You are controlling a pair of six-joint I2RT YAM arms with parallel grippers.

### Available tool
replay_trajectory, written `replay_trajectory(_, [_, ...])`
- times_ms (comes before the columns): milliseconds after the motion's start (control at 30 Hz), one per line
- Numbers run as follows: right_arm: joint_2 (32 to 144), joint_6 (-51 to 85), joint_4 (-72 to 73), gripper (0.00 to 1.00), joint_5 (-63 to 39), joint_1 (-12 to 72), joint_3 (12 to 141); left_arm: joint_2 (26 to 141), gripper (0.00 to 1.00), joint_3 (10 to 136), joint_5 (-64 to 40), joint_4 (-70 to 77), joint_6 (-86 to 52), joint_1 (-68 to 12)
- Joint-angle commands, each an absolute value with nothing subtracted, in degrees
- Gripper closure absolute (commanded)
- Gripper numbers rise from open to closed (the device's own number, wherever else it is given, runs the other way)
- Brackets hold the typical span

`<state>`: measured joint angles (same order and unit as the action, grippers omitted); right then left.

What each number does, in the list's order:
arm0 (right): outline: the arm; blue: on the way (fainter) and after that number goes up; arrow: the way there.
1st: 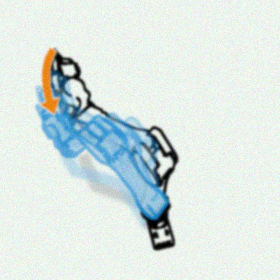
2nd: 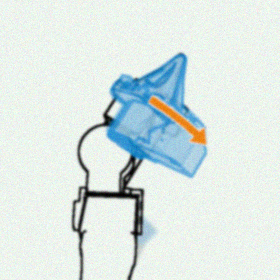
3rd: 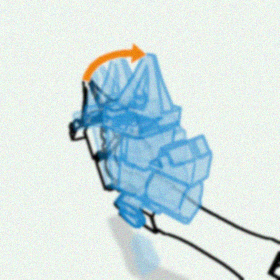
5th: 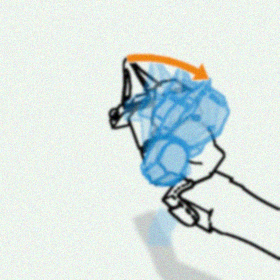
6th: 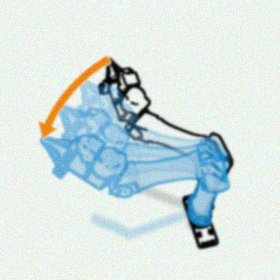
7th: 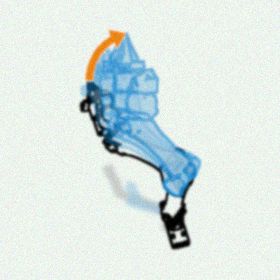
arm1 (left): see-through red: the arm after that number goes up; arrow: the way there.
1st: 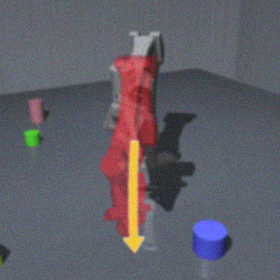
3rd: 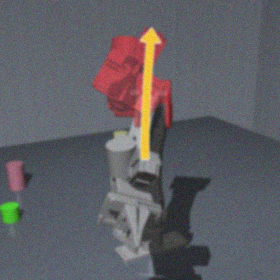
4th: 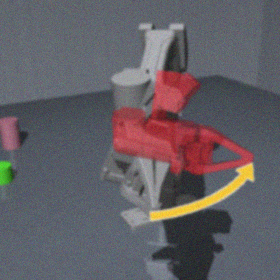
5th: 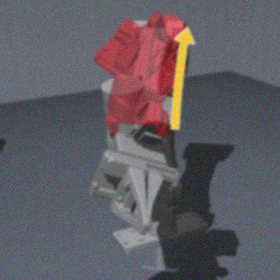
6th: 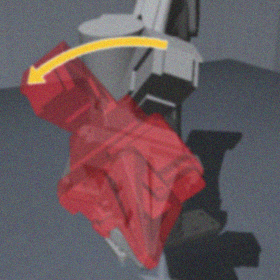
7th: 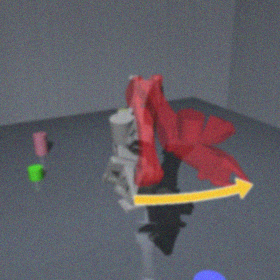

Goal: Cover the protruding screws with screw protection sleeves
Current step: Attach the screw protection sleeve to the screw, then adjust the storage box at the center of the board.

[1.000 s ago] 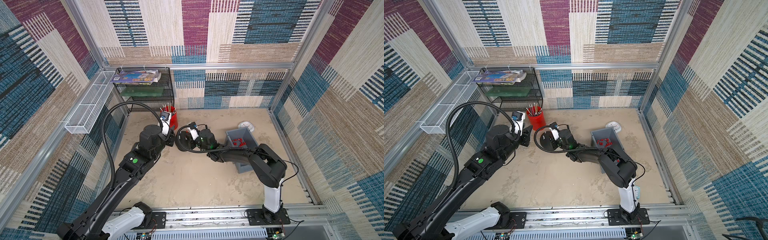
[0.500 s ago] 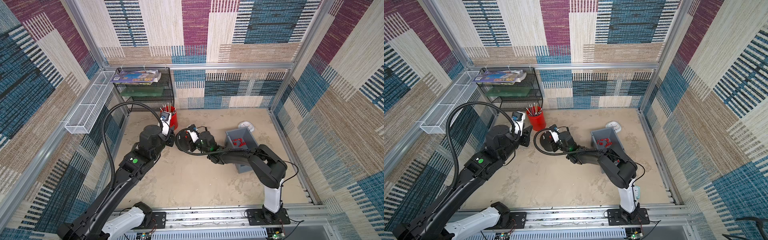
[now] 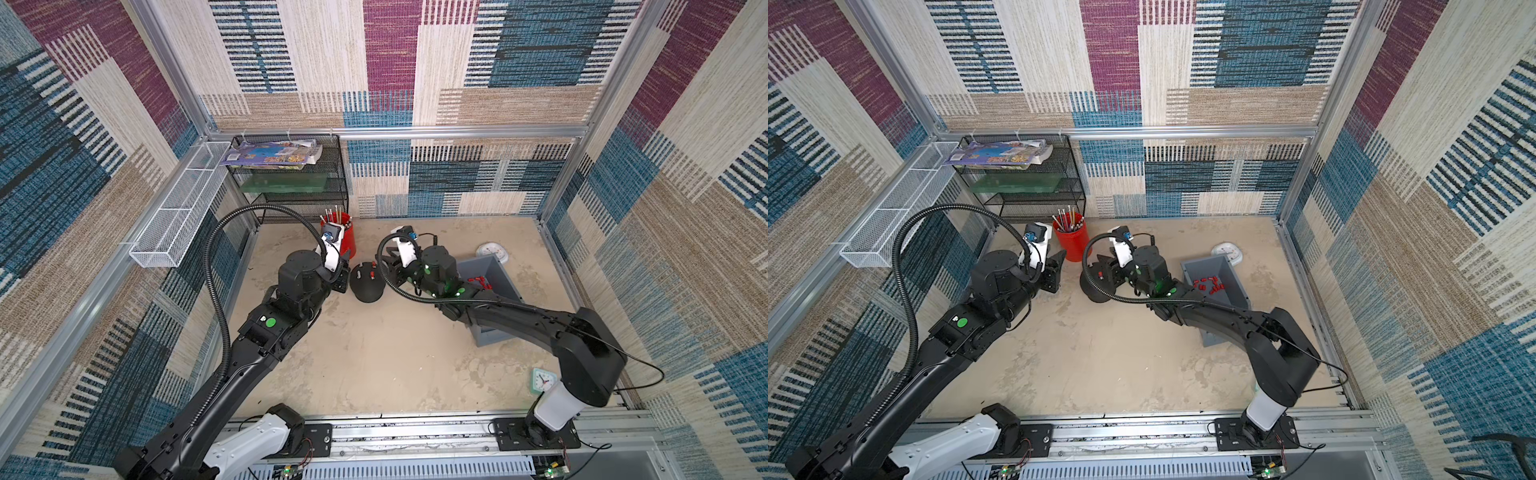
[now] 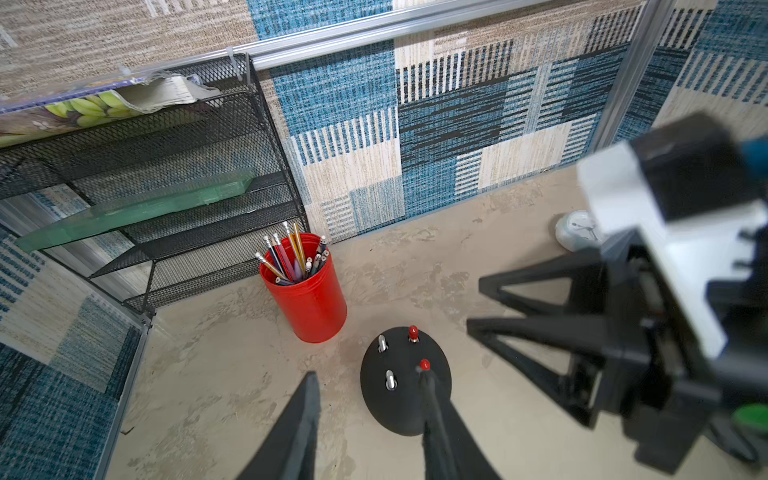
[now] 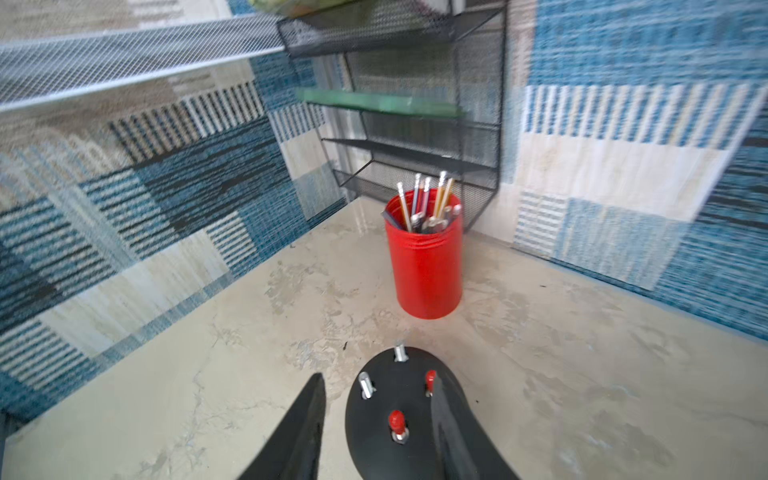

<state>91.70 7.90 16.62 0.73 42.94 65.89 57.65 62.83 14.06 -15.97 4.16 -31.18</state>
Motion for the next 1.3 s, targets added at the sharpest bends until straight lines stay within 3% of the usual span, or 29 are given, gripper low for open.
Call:
replay_trajectory(0, [85.6,15.6,1.2,0.58,5.8,39.6,66.1,58.0,0.59,62.3,7.8,-13.2,5.3,-31.5])
replay_trajectory(267, [71.1,26.4,-24.6,0.66,17.6,27.4,61.0,62.5,0.58,62.3,-4.3,-10.2,4.6,-35.0])
replay_trajectory(433, [67.8,24.9,-23.4,0.74,15.9,18.9,53.7,67.3,0.59,64.1,-7.6,-10.4,1.4,-36.2])
replay_trajectory(600, [70.9,23.5,-19.5,0.74,10.7,11.6,50.3,68.1,0.59,63.2,-9.1,-8.5,1.0,-36.5])
replay_trajectory(900, [84.5,23.2,-15.7,0.77,6.7,11.3,56.6,67.4,0.57,61.9,-9.7,-8.7,3.8,-36.6])
replay_trajectory(1267, [93.1,23.9,-11.6,0.80,9.0,14.1,53.3,66.4,0.57,61.6,-8.1,-9.4,5.2,-36.7])
